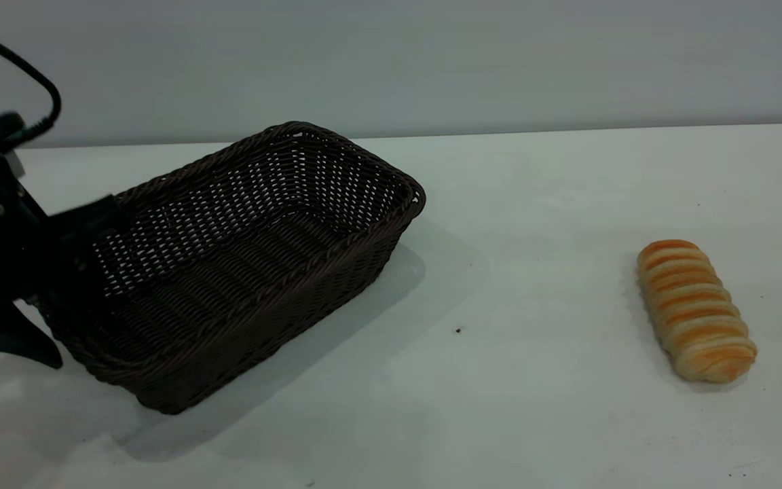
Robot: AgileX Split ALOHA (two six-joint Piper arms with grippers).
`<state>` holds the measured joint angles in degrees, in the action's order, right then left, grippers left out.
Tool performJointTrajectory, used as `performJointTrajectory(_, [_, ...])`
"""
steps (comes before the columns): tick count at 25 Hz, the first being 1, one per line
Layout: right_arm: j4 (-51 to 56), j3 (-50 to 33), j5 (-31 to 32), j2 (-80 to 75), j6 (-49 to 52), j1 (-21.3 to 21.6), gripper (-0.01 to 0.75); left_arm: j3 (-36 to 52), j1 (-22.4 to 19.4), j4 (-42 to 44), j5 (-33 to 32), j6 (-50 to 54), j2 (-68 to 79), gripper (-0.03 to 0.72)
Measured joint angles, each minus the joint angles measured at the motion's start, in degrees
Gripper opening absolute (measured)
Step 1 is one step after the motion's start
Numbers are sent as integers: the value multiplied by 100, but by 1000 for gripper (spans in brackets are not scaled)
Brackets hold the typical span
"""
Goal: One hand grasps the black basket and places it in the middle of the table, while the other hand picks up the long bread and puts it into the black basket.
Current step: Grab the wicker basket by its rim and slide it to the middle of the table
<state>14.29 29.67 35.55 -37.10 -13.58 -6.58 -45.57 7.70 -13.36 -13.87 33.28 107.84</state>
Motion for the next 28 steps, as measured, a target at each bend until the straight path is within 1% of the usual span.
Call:
performJointTrajectory(3, [0,0,0,0,0,0,502,0,0,-45,401,0,223,471])
performJointTrajectory(5, [0,0,0,0,0,0,502,-6,0,-137,722,-1,381,437])
performJointTrajectory(8, [0,0,0,0,-5,0,502,-21,0,-297,1009,16,644,341])
performJointTrajectory(12, [0,0,0,0,-28,0,502,-139,0,-413,1101,123,831,152])
performJointTrajectory(15, [0,0,0,0,-43,0,502,-203,0,-421,1103,128,831,144])
performJointTrajectory(18, [0,0,0,0,-50,0,502,-306,0,-415,952,123,737,144])
performJointTrajectory(24, [-12,0,0,0,-50,0,502,-694,17,-348,274,-31,213,144])
performJointTrajectory(26, [-12,0,0,0,-50,0,502,-895,56,-342,75,-270,23,144])
performJointTrajectory(28, [-17,0,0,0,-50,0,502,-1158,138,-366,-157,-730,-49,144])
